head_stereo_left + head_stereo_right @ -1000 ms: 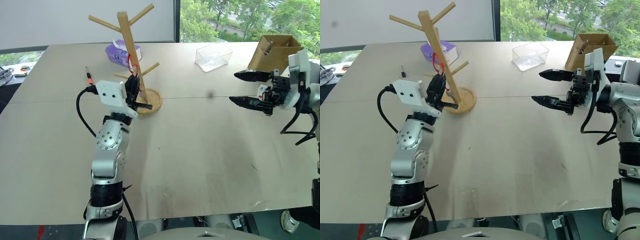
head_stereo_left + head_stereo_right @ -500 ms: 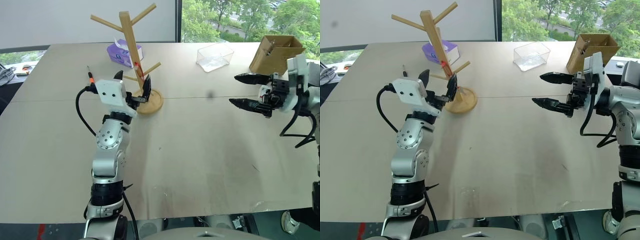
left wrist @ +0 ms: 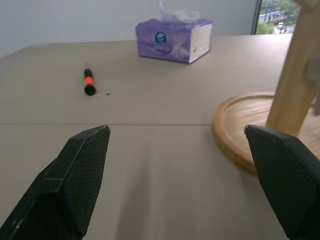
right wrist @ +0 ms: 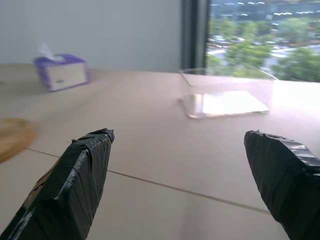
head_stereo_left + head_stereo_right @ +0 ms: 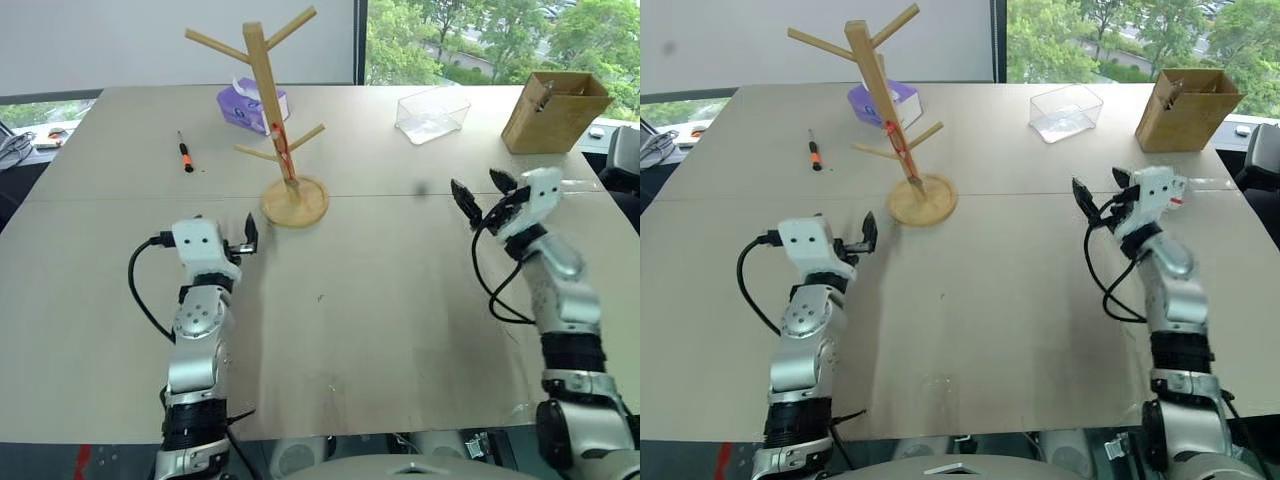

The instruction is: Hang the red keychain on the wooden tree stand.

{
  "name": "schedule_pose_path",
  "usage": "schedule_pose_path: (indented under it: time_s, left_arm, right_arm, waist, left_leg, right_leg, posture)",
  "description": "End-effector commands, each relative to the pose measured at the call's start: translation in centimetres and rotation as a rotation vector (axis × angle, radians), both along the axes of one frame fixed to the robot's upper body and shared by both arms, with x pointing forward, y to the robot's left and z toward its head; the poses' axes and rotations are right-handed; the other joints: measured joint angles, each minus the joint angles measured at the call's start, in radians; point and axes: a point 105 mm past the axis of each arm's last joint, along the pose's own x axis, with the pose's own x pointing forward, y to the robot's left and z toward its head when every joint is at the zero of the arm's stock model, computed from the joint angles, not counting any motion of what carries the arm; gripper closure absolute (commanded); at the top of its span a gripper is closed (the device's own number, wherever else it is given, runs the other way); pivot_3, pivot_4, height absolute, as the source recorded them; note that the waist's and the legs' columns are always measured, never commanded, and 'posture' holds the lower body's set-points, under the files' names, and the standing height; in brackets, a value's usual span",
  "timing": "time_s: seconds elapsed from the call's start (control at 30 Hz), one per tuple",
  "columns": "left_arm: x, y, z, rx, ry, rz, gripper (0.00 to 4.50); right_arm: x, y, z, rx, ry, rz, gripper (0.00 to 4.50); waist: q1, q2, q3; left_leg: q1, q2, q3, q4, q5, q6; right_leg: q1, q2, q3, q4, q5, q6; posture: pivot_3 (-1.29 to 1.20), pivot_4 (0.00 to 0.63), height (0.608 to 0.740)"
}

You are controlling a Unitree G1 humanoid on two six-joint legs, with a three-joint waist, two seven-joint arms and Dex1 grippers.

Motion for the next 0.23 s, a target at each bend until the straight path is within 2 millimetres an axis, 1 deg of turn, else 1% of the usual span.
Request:
schedule_pose_path:
  time_s: [0.03, 0.07, 0.13, 0.23]
  left_arm:
    - [-0.7, 1.6, 1.3, 0.054, -0.068, 0.053, 0.05]
    - [-0.8, 1.8, 1.3, 0.053, -0.073, 0.057, 0.05]
    - [-0.9, 2.0, 1.2, 0.067, -0.075, 0.056, 0.05]
    - [-1.0, 1.8, 1.1, 0.057, -0.078, 0.035, 0.05]
  right_arm:
    - [-0.3, -1.7, 0.4, 0.027, -0.083, -0.169, 0.00]
    - [-0.4, -1.8, 0.1, 0.034, -0.082, -0.184, 0.00]
    - [-0.6, -1.6, -1.2, 0.028, -0.064, -0.212, 0.00]
    - [-0.9, -1.4, -2.2, 0.016, -0.059, -0.231, 0.00]
  waist:
    - [0.000, 0.000, 0.000]
    - [-0.001, 0.000, 0.000]
    - [-0.002, 0.000, 0.000]
    - [-0.002, 0.000, 0.000]
  left_leg:
    - [0.000, 0.000, 0.000, 0.000, 0.000, 0.000]
    - [0.000, 0.000, 0.000, 0.000, 0.000, 0.000]
    - [0.001, 0.001, 0.000, 0.000, 0.000, 0.000]
    - [0.000, 0.000, 0.000, 0.000, 0.000, 0.000]
  right_leg:
    - [0.000, 0.000, 0.000, 0.000, 0.000, 0.000]
    - [0.000, 0.000, 0.000, 0.000, 0.000, 0.000]
    - [0.000, 0.000, 0.000, 0.000, 0.000, 0.000]
    - [0.000, 0.000, 0.000, 0.000, 0.000, 0.000]
  posture:
    - [0.00, 0.150, 0.740]
    - [0.00, 0.150, 0.740]
    - [0.00, 0.150, 0.740]
    - [0.00, 0.150, 0.740]
